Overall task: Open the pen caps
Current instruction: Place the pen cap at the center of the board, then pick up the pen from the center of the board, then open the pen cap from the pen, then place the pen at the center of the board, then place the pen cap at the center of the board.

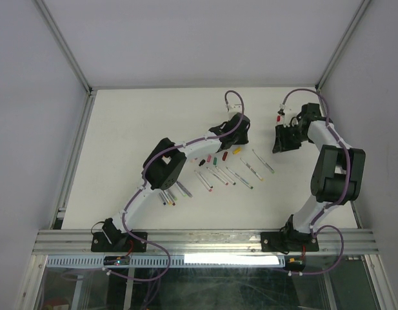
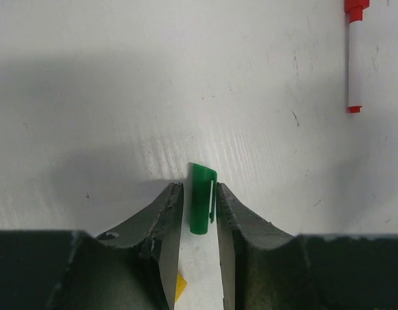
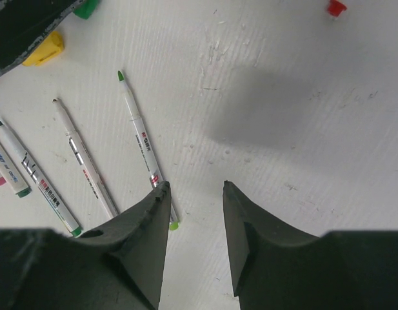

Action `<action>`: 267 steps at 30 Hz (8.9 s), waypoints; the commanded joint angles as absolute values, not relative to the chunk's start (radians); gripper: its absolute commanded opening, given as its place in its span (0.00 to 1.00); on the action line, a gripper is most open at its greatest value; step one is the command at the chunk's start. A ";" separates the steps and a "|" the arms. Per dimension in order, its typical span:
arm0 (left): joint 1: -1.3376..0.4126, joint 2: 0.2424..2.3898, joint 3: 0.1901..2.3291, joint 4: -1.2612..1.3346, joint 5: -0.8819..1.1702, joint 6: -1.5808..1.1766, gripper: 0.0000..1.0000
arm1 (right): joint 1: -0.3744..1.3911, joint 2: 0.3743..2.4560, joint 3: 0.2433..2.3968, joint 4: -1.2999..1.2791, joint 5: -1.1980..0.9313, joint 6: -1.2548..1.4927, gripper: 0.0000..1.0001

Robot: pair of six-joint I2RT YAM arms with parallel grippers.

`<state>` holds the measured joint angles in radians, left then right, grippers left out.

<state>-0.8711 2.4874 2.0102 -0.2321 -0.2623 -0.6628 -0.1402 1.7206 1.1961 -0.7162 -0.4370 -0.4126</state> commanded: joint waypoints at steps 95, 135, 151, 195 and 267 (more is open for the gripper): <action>-0.671 1.926 1.007 1.027 0.168 -0.983 0.94 | -0.066 1.612 1.256 -0.494 -1.002 -0.350 0.00; -0.714 2.084 1.149 1.132 0.133 -1.106 0.00 | 0.113 1.608 1.265 -0.528 -0.897 -0.358 0.04; -0.718 2.096 1.140 1.255 0.187 -1.128 0.00 | 0.131 1.598 1.228 -0.449 -0.964 -0.242 0.50; -0.464 1.739 0.840 0.996 0.180 -1.093 0.00 | -0.039 1.743 1.272 -0.731 -0.420 -0.465 0.10; -0.844 2.661 2.218 0.052 -0.056 -0.713 0.21 | -0.138 1.787 1.251 -0.692 -0.471 -0.457 0.45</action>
<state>-0.8322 2.6671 2.1620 0.0399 -0.0299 -0.7422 -0.1230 1.8446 1.2358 -0.7151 -0.4362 -0.4686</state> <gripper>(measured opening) 0.194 0.448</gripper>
